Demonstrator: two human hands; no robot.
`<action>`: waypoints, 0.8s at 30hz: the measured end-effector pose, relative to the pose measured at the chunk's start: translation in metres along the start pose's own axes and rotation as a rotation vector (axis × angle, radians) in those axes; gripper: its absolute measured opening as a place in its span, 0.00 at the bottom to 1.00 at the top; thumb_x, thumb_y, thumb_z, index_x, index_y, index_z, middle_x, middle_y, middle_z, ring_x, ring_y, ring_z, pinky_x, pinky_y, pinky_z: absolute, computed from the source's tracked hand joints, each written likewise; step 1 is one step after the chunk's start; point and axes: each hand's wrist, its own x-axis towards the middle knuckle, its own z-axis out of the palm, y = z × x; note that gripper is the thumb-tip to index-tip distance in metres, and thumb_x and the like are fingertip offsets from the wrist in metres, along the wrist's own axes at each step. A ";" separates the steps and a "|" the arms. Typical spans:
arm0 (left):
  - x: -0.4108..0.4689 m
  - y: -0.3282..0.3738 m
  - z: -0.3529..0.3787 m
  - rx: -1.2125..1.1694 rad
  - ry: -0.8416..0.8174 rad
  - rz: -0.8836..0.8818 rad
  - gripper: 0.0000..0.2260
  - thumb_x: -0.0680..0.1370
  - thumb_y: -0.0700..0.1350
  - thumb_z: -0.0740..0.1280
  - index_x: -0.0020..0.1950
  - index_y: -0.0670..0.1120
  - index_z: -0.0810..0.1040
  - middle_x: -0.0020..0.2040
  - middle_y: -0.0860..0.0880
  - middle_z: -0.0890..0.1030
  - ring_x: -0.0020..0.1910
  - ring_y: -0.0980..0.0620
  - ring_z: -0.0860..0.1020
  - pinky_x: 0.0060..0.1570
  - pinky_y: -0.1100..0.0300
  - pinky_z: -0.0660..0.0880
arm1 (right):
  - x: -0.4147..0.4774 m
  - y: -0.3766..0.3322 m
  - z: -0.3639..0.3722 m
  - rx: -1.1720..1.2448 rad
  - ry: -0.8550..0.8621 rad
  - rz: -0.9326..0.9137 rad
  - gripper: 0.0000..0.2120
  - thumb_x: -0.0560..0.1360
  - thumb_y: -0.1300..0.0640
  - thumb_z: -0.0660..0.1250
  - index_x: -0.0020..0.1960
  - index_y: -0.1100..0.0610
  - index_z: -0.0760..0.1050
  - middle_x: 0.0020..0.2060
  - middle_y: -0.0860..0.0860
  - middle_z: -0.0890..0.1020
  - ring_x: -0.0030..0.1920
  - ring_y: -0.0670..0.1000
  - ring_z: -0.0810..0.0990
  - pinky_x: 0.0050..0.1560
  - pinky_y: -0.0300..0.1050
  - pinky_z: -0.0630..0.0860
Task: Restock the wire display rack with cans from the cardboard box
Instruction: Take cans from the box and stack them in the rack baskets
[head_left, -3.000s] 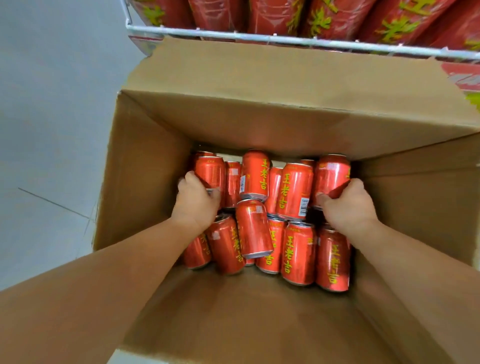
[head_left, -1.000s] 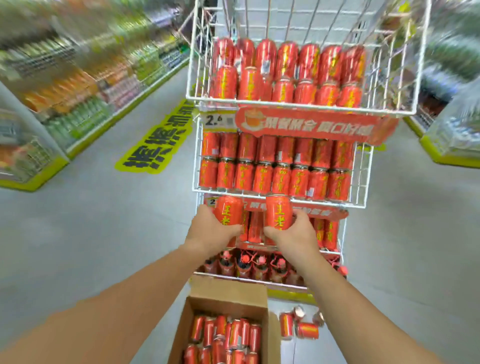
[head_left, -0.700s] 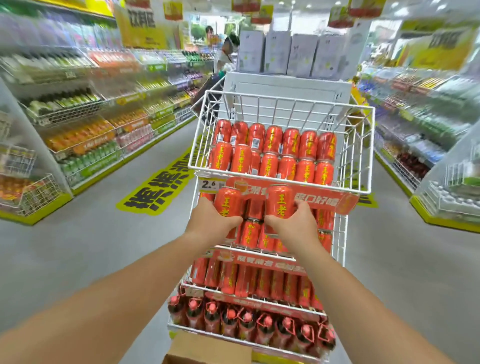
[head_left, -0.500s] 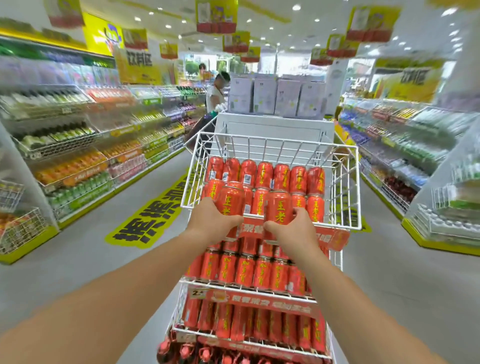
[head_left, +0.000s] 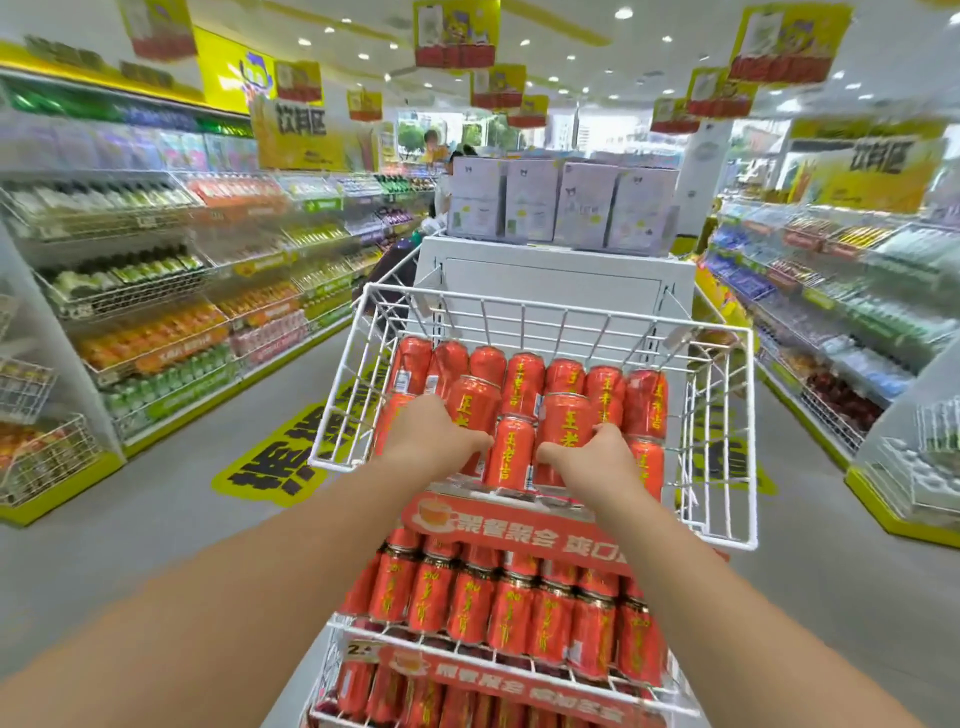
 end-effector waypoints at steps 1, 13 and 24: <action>0.007 0.000 0.008 0.019 -0.007 -0.009 0.16 0.65 0.56 0.80 0.40 0.46 0.83 0.34 0.50 0.84 0.36 0.49 0.83 0.43 0.52 0.82 | 0.009 0.003 0.003 -0.005 -0.008 0.006 0.27 0.64 0.49 0.78 0.54 0.54 0.65 0.49 0.51 0.79 0.49 0.55 0.80 0.53 0.52 0.78; 0.036 -0.011 0.057 0.280 -0.047 0.037 0.22 0.74 0.56 0.75 0.57 0.43 0.72 0.61 0.44 0.72 0.53 0.43 0.78 0.54 0.51 0.76 | 0.058 0.033 0.030 -0.036 -0.101 0.101 0.22 0.63 0.50 0.82 0.49 0.54 0.75 0.43 0.51 0.83 0.42 0.51 0.81 0.46 0.49 0.79; 0.044 -0.010 0.073 0.382 -0.053 0.121 0.25 0.80 0.58 0.67 0.66 0.39 0.71 0.66 0.41 0.68 0.66 0.40 0.71 0.65 0.49 0.71 | 0.072 0.037 0.038 -0.105 -0.134 0.132 0.24 0.65 0.48 0.82 0.51 0.56 0.73 0.46 0.54 0.81 0.44 0.53 0.81 0.52 0.56 0.80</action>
